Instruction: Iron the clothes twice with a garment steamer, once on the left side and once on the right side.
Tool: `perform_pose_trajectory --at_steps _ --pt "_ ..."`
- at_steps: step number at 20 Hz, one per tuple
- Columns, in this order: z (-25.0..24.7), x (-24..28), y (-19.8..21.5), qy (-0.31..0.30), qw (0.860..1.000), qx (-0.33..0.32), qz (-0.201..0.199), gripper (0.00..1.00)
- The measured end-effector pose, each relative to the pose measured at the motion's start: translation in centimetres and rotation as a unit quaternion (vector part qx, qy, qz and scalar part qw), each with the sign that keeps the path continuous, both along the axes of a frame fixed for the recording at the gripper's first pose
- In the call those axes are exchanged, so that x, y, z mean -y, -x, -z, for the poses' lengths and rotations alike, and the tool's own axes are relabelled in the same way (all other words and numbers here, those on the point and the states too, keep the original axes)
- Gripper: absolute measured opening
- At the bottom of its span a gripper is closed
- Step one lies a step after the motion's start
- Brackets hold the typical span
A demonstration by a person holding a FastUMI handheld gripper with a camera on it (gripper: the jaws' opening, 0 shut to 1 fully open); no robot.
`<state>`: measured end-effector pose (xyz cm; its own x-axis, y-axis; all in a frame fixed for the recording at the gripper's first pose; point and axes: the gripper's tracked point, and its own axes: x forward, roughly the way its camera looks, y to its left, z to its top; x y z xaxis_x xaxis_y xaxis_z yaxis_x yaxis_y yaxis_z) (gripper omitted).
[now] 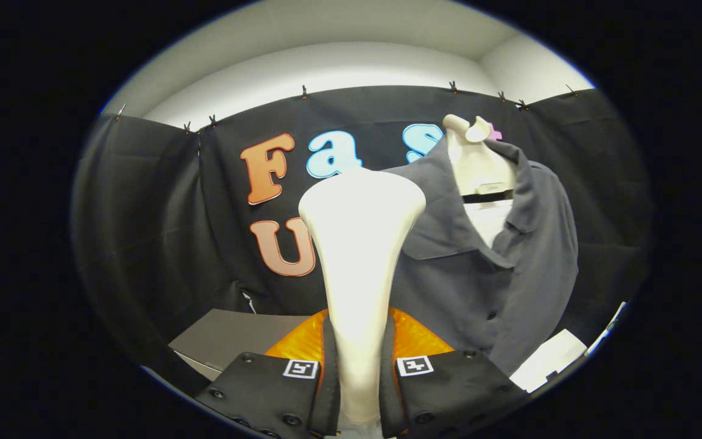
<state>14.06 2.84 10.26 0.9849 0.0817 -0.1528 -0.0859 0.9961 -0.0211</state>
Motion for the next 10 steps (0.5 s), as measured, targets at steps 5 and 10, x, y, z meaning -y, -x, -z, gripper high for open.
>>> perform_pose_trajectory --at_steps 5,10 --pt "0.1 4.4 -0.6 0.013 1.0 0.019 0.006 0.33" --pt "3.3 6.1 -2.2 0.017 1.0 0.014 -0.008 0.33"
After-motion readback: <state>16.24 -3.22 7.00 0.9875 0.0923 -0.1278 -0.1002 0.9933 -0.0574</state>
